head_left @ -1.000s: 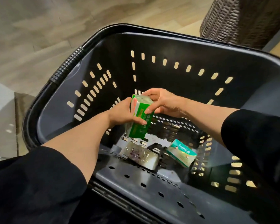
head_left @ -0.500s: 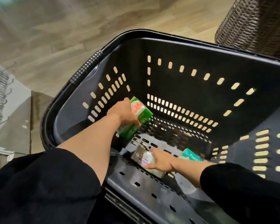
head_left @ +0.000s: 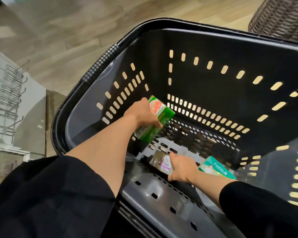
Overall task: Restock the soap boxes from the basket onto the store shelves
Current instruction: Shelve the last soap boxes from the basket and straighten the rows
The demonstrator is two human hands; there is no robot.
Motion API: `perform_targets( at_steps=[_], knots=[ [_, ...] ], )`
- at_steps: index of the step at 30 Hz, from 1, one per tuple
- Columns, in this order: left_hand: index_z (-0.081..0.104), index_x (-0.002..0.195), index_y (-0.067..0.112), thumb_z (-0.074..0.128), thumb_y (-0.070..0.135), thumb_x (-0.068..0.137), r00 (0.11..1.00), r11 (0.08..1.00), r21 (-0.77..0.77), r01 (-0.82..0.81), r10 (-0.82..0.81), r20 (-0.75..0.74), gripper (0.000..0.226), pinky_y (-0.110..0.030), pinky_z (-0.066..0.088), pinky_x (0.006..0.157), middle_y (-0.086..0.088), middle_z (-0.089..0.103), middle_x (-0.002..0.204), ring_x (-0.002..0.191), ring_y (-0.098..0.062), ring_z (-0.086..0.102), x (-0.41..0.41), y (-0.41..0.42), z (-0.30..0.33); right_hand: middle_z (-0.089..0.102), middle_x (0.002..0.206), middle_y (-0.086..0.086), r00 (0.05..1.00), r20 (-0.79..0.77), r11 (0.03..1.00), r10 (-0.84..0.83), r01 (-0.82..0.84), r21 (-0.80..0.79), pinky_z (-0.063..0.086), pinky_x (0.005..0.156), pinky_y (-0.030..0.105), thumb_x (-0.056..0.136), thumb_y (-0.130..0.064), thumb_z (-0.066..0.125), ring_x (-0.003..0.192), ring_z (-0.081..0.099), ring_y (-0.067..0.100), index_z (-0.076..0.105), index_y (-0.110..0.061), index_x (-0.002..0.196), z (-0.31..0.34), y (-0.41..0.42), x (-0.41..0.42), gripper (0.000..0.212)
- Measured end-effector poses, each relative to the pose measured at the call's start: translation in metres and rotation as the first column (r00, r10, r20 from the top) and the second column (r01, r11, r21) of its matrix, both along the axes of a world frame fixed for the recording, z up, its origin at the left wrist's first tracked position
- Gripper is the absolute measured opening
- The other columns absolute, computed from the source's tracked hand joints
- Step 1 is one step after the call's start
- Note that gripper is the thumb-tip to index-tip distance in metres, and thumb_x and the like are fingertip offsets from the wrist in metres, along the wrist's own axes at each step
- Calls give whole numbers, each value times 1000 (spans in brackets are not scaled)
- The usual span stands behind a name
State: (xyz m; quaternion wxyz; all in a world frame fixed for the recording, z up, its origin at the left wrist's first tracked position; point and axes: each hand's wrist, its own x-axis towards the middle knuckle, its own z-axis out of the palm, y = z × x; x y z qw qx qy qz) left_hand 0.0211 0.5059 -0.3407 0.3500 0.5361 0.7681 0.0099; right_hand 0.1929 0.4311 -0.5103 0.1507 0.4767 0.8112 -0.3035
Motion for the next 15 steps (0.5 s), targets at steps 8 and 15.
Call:
perform_targets(
  at_steps=[8,15],
  knots=[
    [41,126,13,86,37,66,992,983,181,27,-4,-128,79,-38,48,80,-6,57,121,111,-26,57,8,2,36,64,83,5,856,-410,924,-314,176,-340,47,73,31,47,-38,75,82,61,21,62,-17,68,99,95,23,32],
    [45,109,17,90,38,57,973,751,658,54,109,-204,72,-38,46,80,-1,55,110,102,-25,55,-14,-10,168,62,78,13,586,-708,910,-393,135,-393,47,58,24,40,-25,68,73,57,26,60,2,82,245,142,11,51]
  ],
)
